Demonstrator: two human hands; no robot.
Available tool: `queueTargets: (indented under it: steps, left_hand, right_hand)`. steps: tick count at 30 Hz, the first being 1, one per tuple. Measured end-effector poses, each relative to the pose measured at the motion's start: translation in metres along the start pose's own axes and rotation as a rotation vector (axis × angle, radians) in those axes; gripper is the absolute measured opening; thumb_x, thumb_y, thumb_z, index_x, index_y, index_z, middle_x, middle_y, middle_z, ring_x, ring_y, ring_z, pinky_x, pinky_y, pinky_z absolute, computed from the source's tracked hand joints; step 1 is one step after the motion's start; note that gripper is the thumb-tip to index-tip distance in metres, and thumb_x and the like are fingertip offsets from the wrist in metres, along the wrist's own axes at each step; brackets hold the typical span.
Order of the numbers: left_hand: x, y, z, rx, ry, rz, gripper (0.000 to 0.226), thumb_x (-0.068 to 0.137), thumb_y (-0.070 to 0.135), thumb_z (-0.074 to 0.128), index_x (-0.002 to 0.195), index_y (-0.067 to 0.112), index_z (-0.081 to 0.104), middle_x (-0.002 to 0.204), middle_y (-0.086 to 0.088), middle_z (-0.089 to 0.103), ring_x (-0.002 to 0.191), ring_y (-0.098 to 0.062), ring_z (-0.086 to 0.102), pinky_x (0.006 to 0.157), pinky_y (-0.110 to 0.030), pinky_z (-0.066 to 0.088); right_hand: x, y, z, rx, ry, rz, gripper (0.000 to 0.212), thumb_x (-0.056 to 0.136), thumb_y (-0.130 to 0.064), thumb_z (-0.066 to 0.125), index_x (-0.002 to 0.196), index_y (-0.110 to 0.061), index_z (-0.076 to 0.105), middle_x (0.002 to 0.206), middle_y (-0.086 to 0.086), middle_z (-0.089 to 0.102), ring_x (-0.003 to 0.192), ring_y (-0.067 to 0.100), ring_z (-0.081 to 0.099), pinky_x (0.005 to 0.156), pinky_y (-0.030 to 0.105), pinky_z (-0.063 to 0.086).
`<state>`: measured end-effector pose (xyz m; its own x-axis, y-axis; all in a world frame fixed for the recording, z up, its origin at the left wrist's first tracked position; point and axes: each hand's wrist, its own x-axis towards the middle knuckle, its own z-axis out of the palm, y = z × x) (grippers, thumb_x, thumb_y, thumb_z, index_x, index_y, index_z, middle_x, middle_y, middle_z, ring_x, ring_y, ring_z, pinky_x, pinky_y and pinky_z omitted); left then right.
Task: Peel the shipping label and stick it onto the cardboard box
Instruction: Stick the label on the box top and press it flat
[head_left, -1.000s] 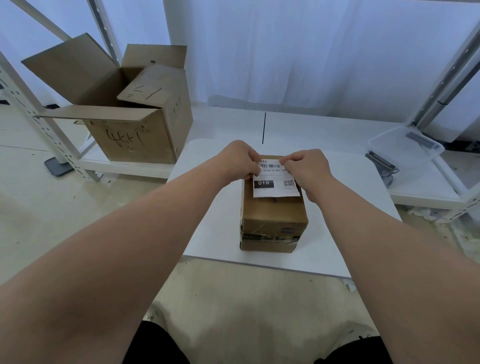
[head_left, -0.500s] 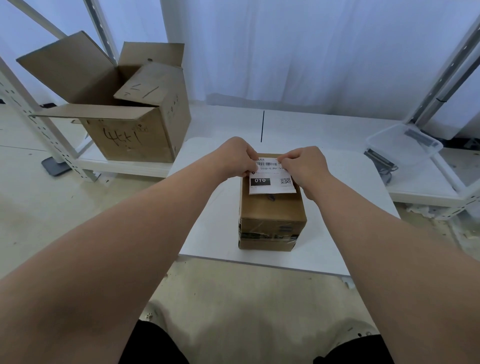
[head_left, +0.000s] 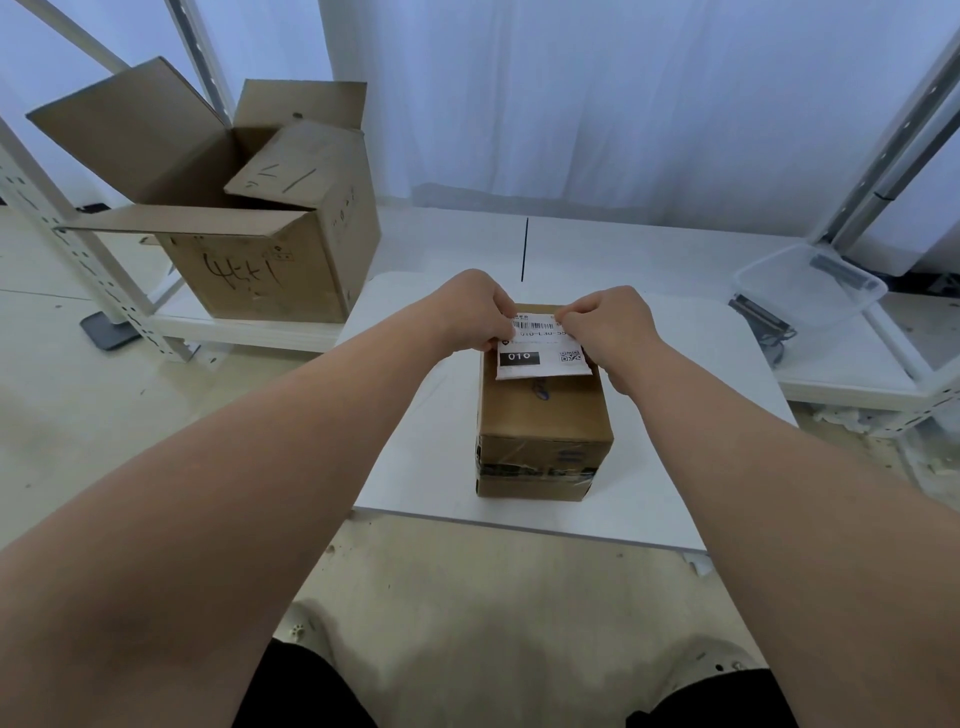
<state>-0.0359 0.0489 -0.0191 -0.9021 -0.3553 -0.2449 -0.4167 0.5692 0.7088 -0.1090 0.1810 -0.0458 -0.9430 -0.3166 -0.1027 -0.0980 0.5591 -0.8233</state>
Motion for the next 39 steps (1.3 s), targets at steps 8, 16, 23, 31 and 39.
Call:
queueTargets:
  steps: [8, 16, 23, 31, 39]
  left_hand:
    - [0.002, 0.001, 0.001, 0.016, -0.021, -0.011, 0.028, 0.089, 0.004, 0.055, 0.116, 0.005, 0.065, 0.107, -0.015, 0.066, 0.084, -0.027, 0.062, 0.092, -0.038, 0.055]
    - [0.001, 0.004, 0.006, 0.056, -0.062, 0.003, 0.035, 0.099, 0.028, 0.044, 0.125, 0.011, 0.06, 0.116, -0.009, 0.065, 0.104, -0.025, 0.062, 0.091, -0.033, 0.054]
    - [0.003, 0.0, -0.002, 0.023, -0.05, -0.011, 0.031, 0.098, 0.016, 0.043, 0.114, -0.002, 0.062, 0.101, -0.011, 0.066, 0.073, -0.015, 0.061, 0.061, -0.015, 0.053]
    - [0.002, -0.017, -0.005, 0.197, -0.112, 0.041, 0.037, 0.098, 0.03, 0.041, 0.133, 0.03, 0.053, 0.134, -0.005, 0.042, 0.11, -0.024, 0.049, 0.096, -0.033, 0.043]
    - [0.003, -0.026, -0.01, 0.513, 0.039, 0.175, 0.039, 0.096, 0.035, 0.035, 0.13, 0.04, 0.054, 0.124, -0.005, 0.039, 0.12, -0.023, 0.036, 0.104, -0.037, 0.031]
  right_hand:
    - [-0.002, -0.005, -0.001, -0.108, 0.003, -0.031, 0.023, 0.09, -0.013, 0.053, 0.094, -0.009, 0.075, 0.103, 0.011, 0.071, 0.089, 0.028, 0.065, 0.076, 0.038, 0.055]
    - [-0.006, -0.013, -0.004, -0.147, -0.122, -0.02, 0.029, 0.095, -0.013, 0.046, 0.11, -0.015, 0.07, 0.107, 0.006, 0.063, 0.073, 0.017, 0.055, 0.064, 0.031, 0.053]
    - [-0.006, -0.013, -0.006, -0.156, -0.089, 0.002, 0.032, 0.091, -0.01, 0.047, 0.11, 0.007, 0.066, 0.112, 0.025, 0.067, 0.08, 0.035, 0.059, 0.076, 0.043, 0.057]
    - [-0.006, -0.016, -0.006, -0.081, -0.153, 0.045, 0.025, 0.096, -0.017, 0.049, 0.109, -0.006, 0.067, 0.099, 0.011, 0.066, 0.062, 0.013, 0.056, 0.052, 0.025, 0.051]
    - [-0.002, -0.012, -0.011, -0.024, -0.153, 0.097, 0.032, 0.089, -0.016, 0.056, 0.117, -0.002, 0.063, 0.098, 0.022, 0.065, 0.056, 0.014, 0.053, 0.044, 0.024, 0.043]
